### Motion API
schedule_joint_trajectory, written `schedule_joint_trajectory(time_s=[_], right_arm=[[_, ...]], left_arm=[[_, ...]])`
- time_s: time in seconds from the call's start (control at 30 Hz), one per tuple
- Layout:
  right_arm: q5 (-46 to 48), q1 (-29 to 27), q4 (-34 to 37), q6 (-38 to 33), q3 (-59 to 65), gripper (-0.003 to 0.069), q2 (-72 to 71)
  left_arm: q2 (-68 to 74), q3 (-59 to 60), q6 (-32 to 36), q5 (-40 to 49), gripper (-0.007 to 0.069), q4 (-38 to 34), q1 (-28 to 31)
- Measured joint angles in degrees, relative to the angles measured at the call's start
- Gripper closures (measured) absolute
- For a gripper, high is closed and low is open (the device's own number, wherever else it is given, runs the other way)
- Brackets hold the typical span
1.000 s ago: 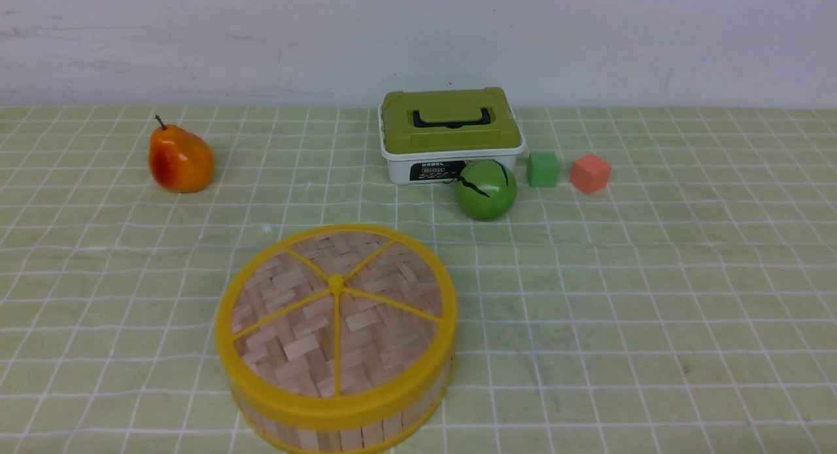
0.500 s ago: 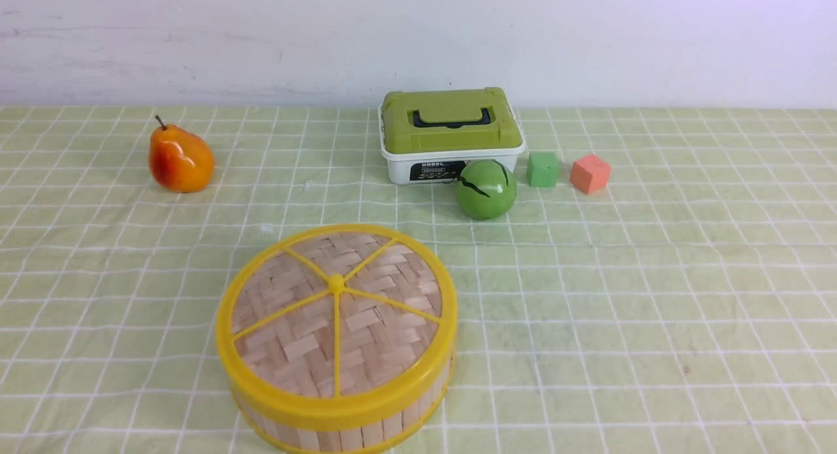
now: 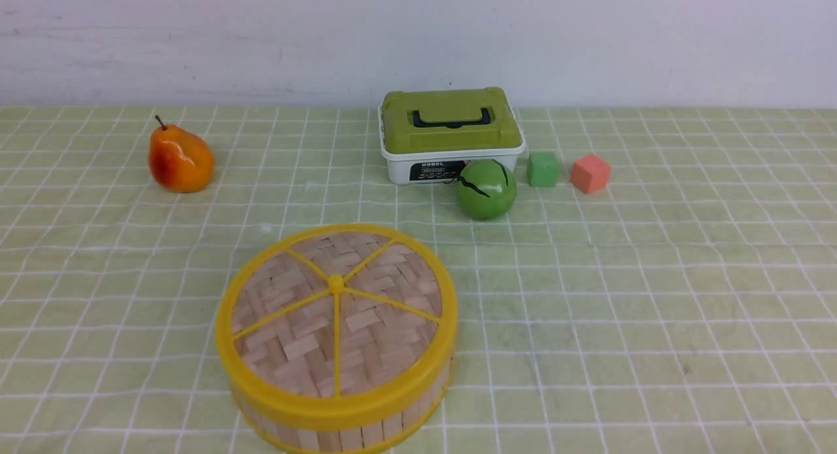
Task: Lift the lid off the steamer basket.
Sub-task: Use the right arm to lift the lid of the steamer
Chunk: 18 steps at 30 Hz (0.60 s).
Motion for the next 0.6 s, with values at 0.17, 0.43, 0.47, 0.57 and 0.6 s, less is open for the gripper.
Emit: schedule_joint_trajectory(time_s=[0.17,0.43,0.47,0.57,0.6], right_arm=[[-0.08,0.00,4.15,-0.74,0.00,0.0418,0.00],[1.90,0.00,1.57,-13.91,-2.13,0.0424,0.00],[2.91,0.00,1.41,-16.63,-3.77,0.0430,0.00],[7.60,0.00,-0.33,-27.42,-14.17,0.0520,2.78],[10.01,0.00,-1.49,-30.04,-18.24,0.0566,5.26]], left_arm=[[0.00,0.00,0.00,0.00,0.0386,0.00,0.00],[0.00,0.00,0.00,0.00,0.0386,0.00,0.00],[0.00,0.00,0.00,0.00,0.0386,0.00,0.00],[0.00,0.00,0.00,0.00,0.0386,0.00,0.00],[0.00,0.00,0.00,0.00,0.0386,0.00,0.00]])
